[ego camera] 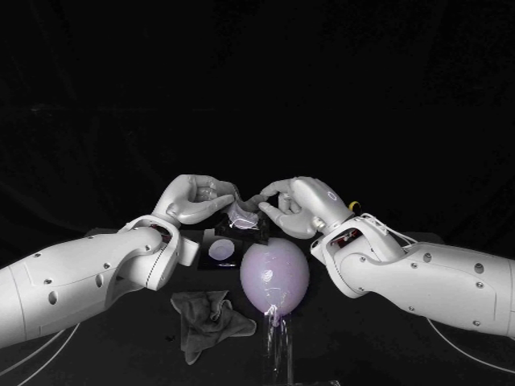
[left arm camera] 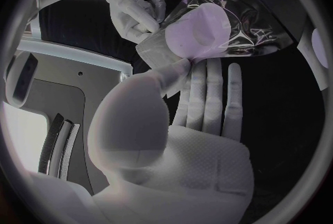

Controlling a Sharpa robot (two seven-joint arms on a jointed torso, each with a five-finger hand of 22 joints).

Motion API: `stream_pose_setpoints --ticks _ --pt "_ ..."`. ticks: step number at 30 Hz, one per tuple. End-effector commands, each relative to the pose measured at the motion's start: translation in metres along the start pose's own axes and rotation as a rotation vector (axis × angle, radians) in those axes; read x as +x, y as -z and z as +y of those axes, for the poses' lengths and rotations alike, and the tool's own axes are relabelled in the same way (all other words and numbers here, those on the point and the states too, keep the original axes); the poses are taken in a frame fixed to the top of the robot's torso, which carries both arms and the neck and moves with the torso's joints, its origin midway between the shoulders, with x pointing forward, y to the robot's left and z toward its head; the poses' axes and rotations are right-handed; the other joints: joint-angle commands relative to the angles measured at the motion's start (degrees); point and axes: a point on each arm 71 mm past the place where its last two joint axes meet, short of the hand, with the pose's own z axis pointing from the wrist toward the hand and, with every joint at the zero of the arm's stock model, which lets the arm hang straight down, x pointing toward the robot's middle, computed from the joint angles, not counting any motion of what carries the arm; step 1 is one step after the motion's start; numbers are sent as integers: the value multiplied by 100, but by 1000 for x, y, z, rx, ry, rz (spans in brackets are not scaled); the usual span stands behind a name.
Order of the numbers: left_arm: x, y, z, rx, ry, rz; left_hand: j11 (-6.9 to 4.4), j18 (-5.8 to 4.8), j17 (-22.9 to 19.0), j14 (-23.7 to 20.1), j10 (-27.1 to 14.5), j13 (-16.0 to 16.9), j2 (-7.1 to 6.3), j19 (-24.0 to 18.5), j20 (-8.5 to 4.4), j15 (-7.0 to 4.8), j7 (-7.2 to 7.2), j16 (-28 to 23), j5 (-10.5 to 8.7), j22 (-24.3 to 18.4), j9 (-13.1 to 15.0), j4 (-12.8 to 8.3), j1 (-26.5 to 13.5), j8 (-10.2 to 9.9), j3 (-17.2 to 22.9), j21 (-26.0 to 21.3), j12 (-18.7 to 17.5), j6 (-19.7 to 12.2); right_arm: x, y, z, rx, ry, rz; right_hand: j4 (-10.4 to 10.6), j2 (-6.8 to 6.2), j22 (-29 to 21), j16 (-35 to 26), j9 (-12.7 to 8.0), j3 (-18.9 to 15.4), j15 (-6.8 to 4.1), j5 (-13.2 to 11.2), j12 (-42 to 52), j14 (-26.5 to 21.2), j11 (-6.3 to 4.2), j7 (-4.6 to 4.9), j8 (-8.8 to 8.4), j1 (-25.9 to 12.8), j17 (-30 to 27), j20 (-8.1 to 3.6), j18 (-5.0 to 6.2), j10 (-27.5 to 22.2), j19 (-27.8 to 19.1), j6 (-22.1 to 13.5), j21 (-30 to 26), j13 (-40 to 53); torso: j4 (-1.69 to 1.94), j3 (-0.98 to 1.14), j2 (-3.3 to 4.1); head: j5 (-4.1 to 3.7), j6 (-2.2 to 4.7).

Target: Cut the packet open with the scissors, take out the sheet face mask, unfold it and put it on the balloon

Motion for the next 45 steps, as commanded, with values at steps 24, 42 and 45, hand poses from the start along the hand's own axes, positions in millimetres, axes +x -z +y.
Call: stream_pose_setpoints --ticks 24,42,45 --pt "1 -2 -3 33 -6 5 1 56 15 -25 2 13 29 38 -3 -26 16 22 27 -11 785 -19 -8 136 14 -25 26 24 -26 5 -18 70 -119 -23 486 -665 -220 -181 -361 -845 217 19 -351 346 191 208 -594 -505 537 177 183 -251 -226 -442 -482 -216 5 -6 3 -21 17" --pt "3 -5 -5 88 -68 28 5 51 24 -40 -10 17 32 23 3 -19 19 24 25 -16 789 -9 -26 148 12 -34 29 2 -63 -39 -21 130 -127 142 745 -495 495 275 -460 -1126 135 660 2655 601 87 81 -599 -222 1467 117 -28 851 407 132 714 1711 7 -9 0 -8 67" --pt "3 -5 -5 93 -74 27 7 50 27 -44 -15 18 33 18 6 -17 20 24 25 -18 790 -5 -30 151 11 -37 30 -5 -67 -46 -20 132 -115 164 713 -484 547 291 -481 -1092 130 582 2753 610 83 76 -614 -163 1505 109 -41 880 434 180 784 1778 5 -10 2 -17 73"
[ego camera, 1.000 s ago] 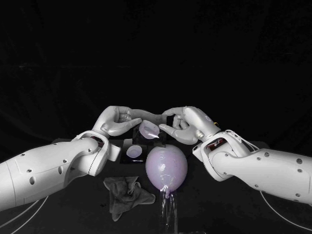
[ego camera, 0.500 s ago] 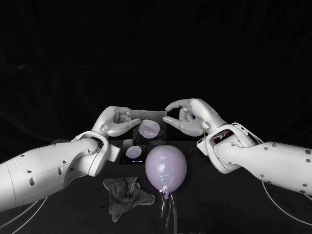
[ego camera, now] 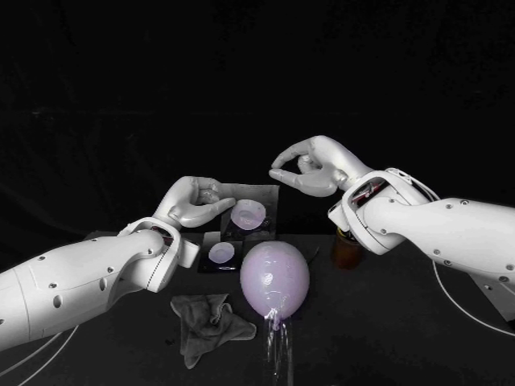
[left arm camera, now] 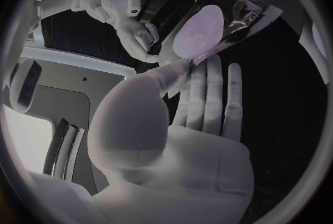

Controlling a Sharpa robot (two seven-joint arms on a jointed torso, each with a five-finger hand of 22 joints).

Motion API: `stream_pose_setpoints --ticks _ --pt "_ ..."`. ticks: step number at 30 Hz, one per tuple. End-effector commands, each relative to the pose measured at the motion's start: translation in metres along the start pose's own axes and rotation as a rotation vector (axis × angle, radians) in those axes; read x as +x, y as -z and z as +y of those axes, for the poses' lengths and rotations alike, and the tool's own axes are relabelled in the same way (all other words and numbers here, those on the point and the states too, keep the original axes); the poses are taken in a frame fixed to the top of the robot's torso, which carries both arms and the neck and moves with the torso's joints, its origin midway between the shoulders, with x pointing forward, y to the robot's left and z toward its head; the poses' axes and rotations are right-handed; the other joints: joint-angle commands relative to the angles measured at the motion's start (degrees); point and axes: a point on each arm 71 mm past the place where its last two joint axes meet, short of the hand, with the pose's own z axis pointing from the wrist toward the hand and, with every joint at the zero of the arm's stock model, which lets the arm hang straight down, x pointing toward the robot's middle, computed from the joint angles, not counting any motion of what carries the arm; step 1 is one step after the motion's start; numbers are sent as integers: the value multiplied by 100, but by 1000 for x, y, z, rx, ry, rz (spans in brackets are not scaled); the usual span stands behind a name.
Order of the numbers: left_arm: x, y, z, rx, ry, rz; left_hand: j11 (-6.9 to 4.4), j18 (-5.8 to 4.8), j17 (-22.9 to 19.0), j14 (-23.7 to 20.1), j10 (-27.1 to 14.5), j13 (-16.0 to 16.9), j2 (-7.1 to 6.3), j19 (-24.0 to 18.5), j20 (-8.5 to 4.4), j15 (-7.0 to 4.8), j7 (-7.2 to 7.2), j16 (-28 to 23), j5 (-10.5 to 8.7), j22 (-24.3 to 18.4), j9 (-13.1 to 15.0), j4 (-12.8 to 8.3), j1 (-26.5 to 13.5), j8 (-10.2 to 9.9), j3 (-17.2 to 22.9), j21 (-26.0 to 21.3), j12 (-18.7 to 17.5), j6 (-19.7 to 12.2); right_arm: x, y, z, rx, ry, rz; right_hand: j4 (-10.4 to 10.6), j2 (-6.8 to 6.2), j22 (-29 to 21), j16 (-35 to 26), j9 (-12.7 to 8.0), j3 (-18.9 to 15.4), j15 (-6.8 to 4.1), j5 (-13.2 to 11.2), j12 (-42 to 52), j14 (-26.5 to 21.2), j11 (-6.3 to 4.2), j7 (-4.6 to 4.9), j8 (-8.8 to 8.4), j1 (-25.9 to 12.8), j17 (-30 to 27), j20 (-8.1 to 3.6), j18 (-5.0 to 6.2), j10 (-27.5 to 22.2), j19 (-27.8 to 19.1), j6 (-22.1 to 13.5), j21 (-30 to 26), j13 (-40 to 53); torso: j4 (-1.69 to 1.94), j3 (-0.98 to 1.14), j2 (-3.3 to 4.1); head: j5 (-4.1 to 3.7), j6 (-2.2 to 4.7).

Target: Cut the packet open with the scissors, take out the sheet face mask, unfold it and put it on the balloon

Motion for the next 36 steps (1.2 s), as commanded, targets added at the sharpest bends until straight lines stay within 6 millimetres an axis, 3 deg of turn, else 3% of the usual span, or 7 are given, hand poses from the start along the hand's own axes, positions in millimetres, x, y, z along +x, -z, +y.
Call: stream_pose_setpoints --ticks 1,3,7,11,20,36 --pt "1 -2 -4 48 -25 12 6 64 8 -31 -14 5 56 19 5 -5 3 25 15 -7 789 10 13 126 27 -37 25 -9 4 -8 0 50 -6 126 -54 8 317 30 -18 17 -34 -133 69 606 -19 -1 18 86 1507 -15 -81 248 53 73 58 959 -4 -3 3 -12 10" --pt "1 -2 -4 54 -33 11 9 63 12 -39 -21 7 60 12 9 -2 4 25 14 -10 791 16 7 130 25 -41 26 -20 2 -12 1 52 4 131 -139 102 359 30 -32 130 -46 -445 108 606 -34 -18 10 242 1507 -24 -90 257 73 119 113 988 -2 -3 4 -20 10" --pt "0 -3 -4 80 -65 11 15 60 22 -58 -40 9 68 -3 17 6 8 25 12 -19 795 35 -6 141 15 -54 27 -48 2 -19 5 57 23 134 -242 298 439 30 -32 340 -74 -537 198 606 -73 -64 39 428 1507 -43 -112 293 128 224 244 1046 -2 2 8 -15 5" --pt "0 -3 -6 112 -107 16 23 57 43 -90 -68 16 67 -30 39 20 12 29 12 -40 801 74 -25 161 -36 -88 32 -105 6 -23 9 62 40 149 -323 320 495 30 -23 422 -94 -601 269 606 -98 -96 69 496 1507 -59 -129 325 167 294 335 1090 -6 5 11 -15 -3" --pt "3 -5 -8 151 -156 20 24 59 53 -103 -79 19 76 -36 46 22 13 31 12 -49 804 84 -15 172 -51 -100 34 -123 19 -28 23 59 107 197 -481 90 571 30 -20 427 -117 -519 351 606 -118 -113 96 474 1507 -89 -151 363 214 367 444 1143 -7 3 5 -39 -10" --pt "5 -6 -8 152 -164 23 24 61 59 -110 -86 21 77 -38 48 21 15 33 11 -53 807 82 -1 179 -59 -105 35 -132 26 -28 29 52 135 220 -465 -19 574 30 -30 396 -116 -482 315 606 -116 -113 97 358 1507 -90 -147 348 200 397 418 1126 -2 6 11 -25 -38"
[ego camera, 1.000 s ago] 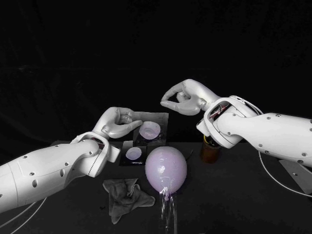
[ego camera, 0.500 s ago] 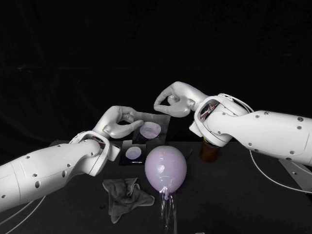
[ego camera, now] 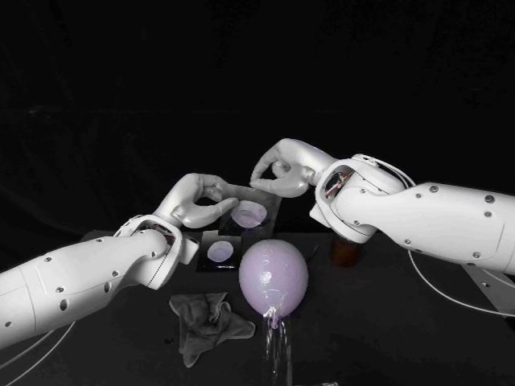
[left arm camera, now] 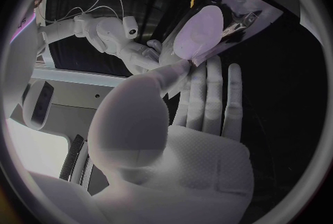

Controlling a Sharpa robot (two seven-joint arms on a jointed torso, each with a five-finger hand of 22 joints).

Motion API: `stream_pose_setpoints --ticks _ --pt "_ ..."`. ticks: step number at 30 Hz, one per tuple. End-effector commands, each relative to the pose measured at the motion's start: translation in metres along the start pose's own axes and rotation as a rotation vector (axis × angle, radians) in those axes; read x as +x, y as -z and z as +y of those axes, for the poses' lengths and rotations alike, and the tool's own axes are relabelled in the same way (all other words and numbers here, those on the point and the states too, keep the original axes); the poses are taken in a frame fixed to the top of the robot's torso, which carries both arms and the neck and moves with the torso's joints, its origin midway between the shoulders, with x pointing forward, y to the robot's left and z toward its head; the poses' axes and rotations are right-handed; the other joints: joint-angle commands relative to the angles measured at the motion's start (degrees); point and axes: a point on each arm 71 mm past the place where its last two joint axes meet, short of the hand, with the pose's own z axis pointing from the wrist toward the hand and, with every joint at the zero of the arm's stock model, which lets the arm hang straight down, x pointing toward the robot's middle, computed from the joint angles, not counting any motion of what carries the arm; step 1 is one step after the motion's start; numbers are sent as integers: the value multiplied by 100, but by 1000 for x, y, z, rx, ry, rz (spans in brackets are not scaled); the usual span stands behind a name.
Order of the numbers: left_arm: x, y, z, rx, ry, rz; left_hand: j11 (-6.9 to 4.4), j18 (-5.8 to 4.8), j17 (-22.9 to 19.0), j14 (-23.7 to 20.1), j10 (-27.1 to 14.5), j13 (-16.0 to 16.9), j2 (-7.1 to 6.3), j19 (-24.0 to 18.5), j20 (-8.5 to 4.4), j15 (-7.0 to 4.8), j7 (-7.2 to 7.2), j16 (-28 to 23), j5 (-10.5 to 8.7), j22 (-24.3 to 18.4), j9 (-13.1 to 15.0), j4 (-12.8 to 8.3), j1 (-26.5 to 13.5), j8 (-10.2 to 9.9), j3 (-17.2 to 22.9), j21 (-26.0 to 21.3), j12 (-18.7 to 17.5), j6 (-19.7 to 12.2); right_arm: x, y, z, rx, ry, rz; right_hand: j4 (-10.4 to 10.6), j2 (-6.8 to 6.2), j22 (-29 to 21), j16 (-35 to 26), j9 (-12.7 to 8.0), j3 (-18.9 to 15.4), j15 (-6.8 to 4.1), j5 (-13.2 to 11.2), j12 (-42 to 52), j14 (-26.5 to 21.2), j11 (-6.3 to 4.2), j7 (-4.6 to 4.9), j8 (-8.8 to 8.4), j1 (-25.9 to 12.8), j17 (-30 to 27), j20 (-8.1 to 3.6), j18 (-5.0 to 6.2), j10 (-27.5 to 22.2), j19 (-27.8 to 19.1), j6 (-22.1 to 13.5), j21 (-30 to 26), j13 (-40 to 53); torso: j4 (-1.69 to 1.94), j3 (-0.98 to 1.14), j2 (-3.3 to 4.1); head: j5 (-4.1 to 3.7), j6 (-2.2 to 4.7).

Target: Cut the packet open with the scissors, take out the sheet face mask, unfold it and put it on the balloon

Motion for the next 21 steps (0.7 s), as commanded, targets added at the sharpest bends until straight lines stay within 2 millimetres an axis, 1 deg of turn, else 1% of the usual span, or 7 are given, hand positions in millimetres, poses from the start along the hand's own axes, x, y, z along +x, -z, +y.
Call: stream_pose_setpoints --ticks 1,3,7,8,21 --pt "0 -1 -3 23 -11 -6 5 66 5 -39 -24 7 40 -17 27 8 14 33 21 -8 807 25 15 17 -21 -39 36 -6 3 0 1 0 29 23 2 -62 578 20 -7 -39 -25 32 -4 598 -24 -12 30 -29 1505 -7 -57 340 19 37 4 1139 0 0 5 10 -10" --pt "0 -1 -3 22 -11 -5 5 66 5 -39 -24 7 40 -17 27 8 14 33 21 -8 807 25 15 17 -21 -39 36 -6 3 1 1 0 29 26 6 -69 576 20 -8 -42 -25 32 -6 598 -23 -12 29 -39 1505 -6 -55 339 16 37 -3 1139 -2 3 2 19 -16" --pt "0 -2 -3 21 -11 -4 5 66 5 -39 -24 7 40 -17 27 8 14 33 21 -8 807 25 15 17 -21 -39 36 -6 4 2 1 -2 26 29 9 -75 575 20 -9 -46 -24 34 -15 598 -23 -12 29 -49 1505 -6 -55 335 14 38 -7 1134 -5 2 -3 17 -22" --pt "1 -2 -3 20 -11 -4 5 66 5 -39 -24 7 40 -17 27 8 14 33 21 -8 807 25 15 17 -21 -39 36 -6 4 2 1 -2 24 29 16 -82 575 20 -10 -50 -24 35 -17 598 -22 -10 28 -62 1505 -6 -54 334 12 39 -10 1133 -4 -1 -2 20 -25" --pt "1 -2 -2 17 -10 -3 6 68 11 -45 -30 9 41 -18 30 8 16 35 22 -12 809 24 26 25 -29 -43 38 -13 4 6 1 -5 13 28 52 -93 578 20 -18 -60 -22 63 -37 598 -20 -9 23 -120 1505 -5 -54 325 9 39 -15 1123 0 -1 -2 20 -14"
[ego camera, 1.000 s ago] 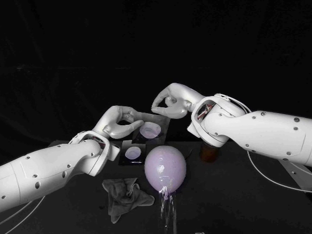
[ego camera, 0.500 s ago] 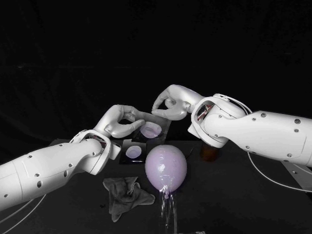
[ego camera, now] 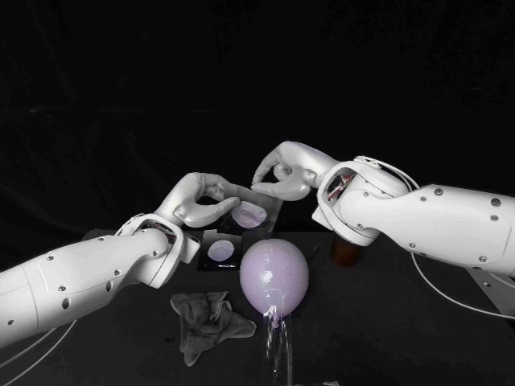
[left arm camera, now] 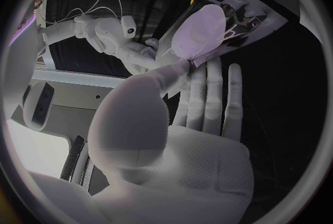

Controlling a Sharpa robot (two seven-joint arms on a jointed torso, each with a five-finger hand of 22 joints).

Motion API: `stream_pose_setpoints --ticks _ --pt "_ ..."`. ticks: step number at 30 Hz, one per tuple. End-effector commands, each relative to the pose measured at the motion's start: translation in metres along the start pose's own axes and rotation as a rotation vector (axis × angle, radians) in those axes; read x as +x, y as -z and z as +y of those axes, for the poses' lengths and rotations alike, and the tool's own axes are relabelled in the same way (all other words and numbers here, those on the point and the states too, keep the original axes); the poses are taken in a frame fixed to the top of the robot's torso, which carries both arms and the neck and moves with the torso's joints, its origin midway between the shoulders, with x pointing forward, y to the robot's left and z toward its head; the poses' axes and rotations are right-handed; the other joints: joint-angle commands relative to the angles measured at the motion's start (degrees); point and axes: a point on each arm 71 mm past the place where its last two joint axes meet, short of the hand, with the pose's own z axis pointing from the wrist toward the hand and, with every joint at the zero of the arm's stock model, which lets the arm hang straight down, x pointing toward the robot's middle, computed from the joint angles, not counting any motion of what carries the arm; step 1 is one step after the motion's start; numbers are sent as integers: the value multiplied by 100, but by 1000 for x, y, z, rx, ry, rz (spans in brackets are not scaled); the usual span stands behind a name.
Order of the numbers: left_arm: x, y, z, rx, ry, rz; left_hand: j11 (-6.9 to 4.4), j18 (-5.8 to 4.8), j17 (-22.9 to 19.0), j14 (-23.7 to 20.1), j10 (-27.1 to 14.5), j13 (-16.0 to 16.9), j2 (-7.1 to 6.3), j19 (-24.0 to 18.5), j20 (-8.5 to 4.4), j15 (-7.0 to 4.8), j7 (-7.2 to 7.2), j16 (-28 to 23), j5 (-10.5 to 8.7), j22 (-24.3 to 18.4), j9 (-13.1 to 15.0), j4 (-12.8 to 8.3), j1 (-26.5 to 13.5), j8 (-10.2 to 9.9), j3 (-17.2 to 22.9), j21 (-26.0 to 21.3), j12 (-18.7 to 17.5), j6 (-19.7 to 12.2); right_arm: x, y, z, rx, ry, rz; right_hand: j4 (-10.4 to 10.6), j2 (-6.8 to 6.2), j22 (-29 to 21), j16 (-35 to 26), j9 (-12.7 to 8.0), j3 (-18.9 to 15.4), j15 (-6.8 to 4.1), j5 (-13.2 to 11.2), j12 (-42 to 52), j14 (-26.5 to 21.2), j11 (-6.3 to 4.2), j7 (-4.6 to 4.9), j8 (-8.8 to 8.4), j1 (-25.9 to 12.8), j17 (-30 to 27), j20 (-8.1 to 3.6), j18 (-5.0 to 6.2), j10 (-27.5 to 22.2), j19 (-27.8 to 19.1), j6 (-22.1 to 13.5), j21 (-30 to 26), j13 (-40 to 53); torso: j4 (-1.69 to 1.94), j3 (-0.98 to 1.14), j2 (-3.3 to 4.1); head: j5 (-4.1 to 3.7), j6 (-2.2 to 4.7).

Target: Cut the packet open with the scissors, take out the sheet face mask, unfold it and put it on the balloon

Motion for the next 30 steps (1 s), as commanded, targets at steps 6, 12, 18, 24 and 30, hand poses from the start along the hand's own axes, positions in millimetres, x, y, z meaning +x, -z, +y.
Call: stream_pose_setpoints --ticks 6,12,18,24,30 --pt "0 -1 -2 13 -3 -4 4 107 11 -47 -31 11 45 -18 30 8 18 36 25 -6 809 8 32 27 -14 -21 21 4 2 1 1 -4 6 24 35 -31 580 24 -9 -42 -22 43 -30 599 -20 -5 20 -62 1508 -7 -49 325 9 36 -25 1120 -2 -2 0 -1 -1" --pt "0 -1 -2 12 -3 -4 4 107 11 -47 -31 11 45 -18 30 8 18 36 25 -6 809 8 32 27 -14 -21 21 4 3 2 1 -8 3 24 42 -38 576 24 -11 -47 -21 42 -43 599 -19 -4 18 -75 1508 -7 -47 320 4 33 -36 1113 0 -1 1 -3 -8" --pt "0 -2 -2 11 -2 -3 4 107 11 -47 -31 11 45 -18 30 8 18 36 25 -6 809 8 32 27 -14 -21 21 4 2 4 2 -14 -4 15 82 -44 576 24 -19 -60 -18 42 -70 599 -13 2 10 -130 1508 -4 -45 308 -2 26 -47 1099 -1 1 0 -4 6" --pt "0 -2 -2 10 -2 -2 4 107 11 -47 -31 11 45 -18 30 8 18 36 25 -6 809 8 32 27 -14 -21 21 4 2 4 2 -15 -7 12 99 -41 578 24 -21 -62 -16 48 -74 599 -12 4 8 -150 1508 -3 -45 306 -2 25 -48 1098 -2 2 -1 -4 10" --pt "0 -2 -2 10 -2 -2 4 107 11 -47 -31 11 45 -18 30 8 18 36 25 -6 809 8 32 27 -14 -21 21 4 2 5 2 -16 -8 14 111 -36 572 24 -23 -62 -15 55 -90 599 -12 4 6 -164 1508 -2 -42 299 -10 25 -65 1089 -1 -1 4 -7 14"
